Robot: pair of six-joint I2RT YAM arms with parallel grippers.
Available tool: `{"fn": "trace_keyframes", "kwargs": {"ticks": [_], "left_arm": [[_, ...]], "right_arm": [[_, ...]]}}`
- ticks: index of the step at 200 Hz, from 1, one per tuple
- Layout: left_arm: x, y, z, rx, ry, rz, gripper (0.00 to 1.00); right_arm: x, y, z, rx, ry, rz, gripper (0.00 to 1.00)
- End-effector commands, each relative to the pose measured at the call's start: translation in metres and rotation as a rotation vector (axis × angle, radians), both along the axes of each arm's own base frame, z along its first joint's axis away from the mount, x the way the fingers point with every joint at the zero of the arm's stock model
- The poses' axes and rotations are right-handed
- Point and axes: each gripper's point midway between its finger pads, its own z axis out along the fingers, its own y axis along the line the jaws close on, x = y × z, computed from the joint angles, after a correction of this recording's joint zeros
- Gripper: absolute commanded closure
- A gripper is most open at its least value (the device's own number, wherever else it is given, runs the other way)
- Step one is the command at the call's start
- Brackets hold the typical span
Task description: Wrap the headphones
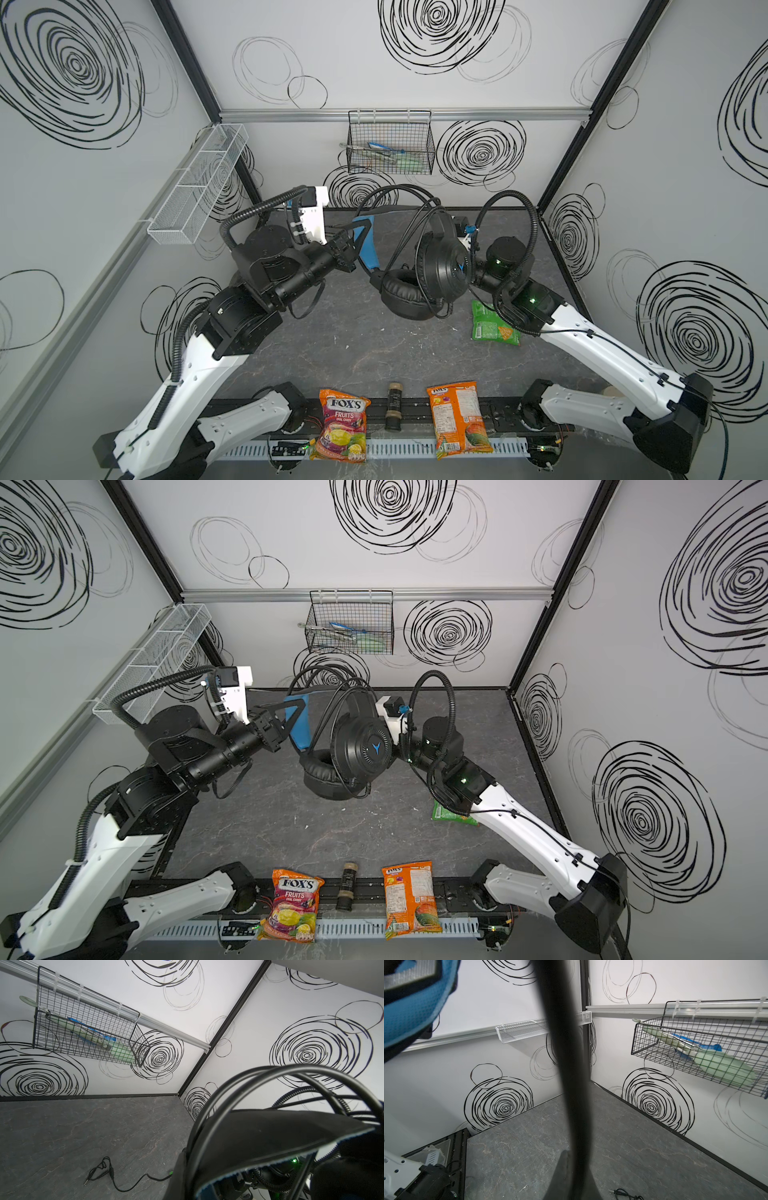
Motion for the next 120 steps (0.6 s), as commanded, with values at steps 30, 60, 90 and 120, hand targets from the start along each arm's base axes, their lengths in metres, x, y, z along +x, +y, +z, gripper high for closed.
{"fn": "trace_keyframes", "kwargs": {"ticks": [30, 60, 90, 120], "left_arm": [[-0.015, 0.009, 0.071, -0.217, -0.14, -0.028, 1.0], [-0.015, 0.012, 0.072, -0.234, -0.136, -0.016, 1.0], [-0.01, 0.024, 0.074, -0.284, -0.124, 0.052, 1.0], [0.004, 0.038, 0.081, -0.369, -0.113, 0.145, 1.0]], "right_arm": [[-0.005, 0.007, -0.002, 0.038, 0.023, 0.034, 0.91], [-0.006, 0.008, -0.003, 0.046, 0.03, 0.046, 0.96], [-0.008, 0.01, -0.003, 0.041, 0.039, 0.057, 1.0], [-0.014, 0.012, -0.008, 0.046, 0.06, 0.073, 0.99]]}}
